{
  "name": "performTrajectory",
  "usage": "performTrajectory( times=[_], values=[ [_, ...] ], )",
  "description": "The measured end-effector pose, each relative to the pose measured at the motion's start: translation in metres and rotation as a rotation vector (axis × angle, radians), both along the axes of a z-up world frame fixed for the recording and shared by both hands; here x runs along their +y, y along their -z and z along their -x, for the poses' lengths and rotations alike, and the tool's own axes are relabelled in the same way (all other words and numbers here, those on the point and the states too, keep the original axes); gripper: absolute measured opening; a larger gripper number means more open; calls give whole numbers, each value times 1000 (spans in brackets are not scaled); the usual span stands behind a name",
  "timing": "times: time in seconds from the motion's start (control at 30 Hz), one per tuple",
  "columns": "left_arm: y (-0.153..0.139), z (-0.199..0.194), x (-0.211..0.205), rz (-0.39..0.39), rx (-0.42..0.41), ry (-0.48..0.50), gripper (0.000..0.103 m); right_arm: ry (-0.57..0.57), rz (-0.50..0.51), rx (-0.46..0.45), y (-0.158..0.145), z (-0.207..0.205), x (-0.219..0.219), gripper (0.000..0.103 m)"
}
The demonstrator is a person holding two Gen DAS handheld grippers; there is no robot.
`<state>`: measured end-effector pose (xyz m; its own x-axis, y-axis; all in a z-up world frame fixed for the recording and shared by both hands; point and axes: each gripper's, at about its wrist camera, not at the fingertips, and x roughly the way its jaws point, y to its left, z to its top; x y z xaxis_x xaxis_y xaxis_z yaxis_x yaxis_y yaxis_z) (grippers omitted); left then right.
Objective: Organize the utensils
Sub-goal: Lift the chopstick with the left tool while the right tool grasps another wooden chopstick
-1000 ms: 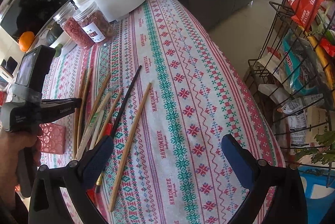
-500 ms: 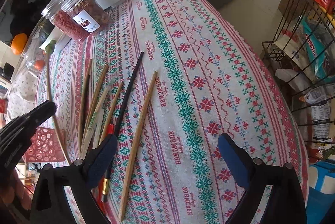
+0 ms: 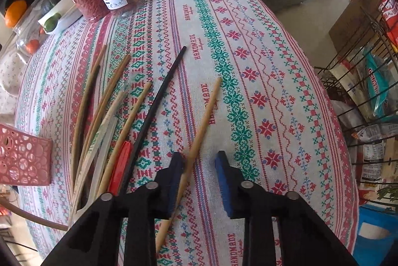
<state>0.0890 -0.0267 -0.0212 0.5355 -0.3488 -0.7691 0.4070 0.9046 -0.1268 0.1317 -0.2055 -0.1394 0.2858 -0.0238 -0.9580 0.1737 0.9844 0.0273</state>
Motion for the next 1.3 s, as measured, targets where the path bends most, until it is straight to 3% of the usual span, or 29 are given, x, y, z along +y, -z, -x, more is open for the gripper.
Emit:
performTrajectory(
  times=[0.03, 0.17, 0.4, 0.8, 1.3],
  values=[
    [1, 3, 4, 17, -9, -4, 8, 0, -4, -6, 0, 0, -1, 13],
    [-1, 13, 19, 68, -23, -26, 8, 14, -50, -33, 0, 1, -11, 7],
    [-4, 20, 37, 112, -29, -46, 8, 35, -129, -123, -18, 24, -34, 6],
    [-36, 48, 57, 174, -142, -49, 8, -22, -211, -396, -101, 81, -6, 6],
    [-83, 59, 84, 291, -306, -101, 8, -118, -265, -634, -168, 112, 23, 6]
  ],
)
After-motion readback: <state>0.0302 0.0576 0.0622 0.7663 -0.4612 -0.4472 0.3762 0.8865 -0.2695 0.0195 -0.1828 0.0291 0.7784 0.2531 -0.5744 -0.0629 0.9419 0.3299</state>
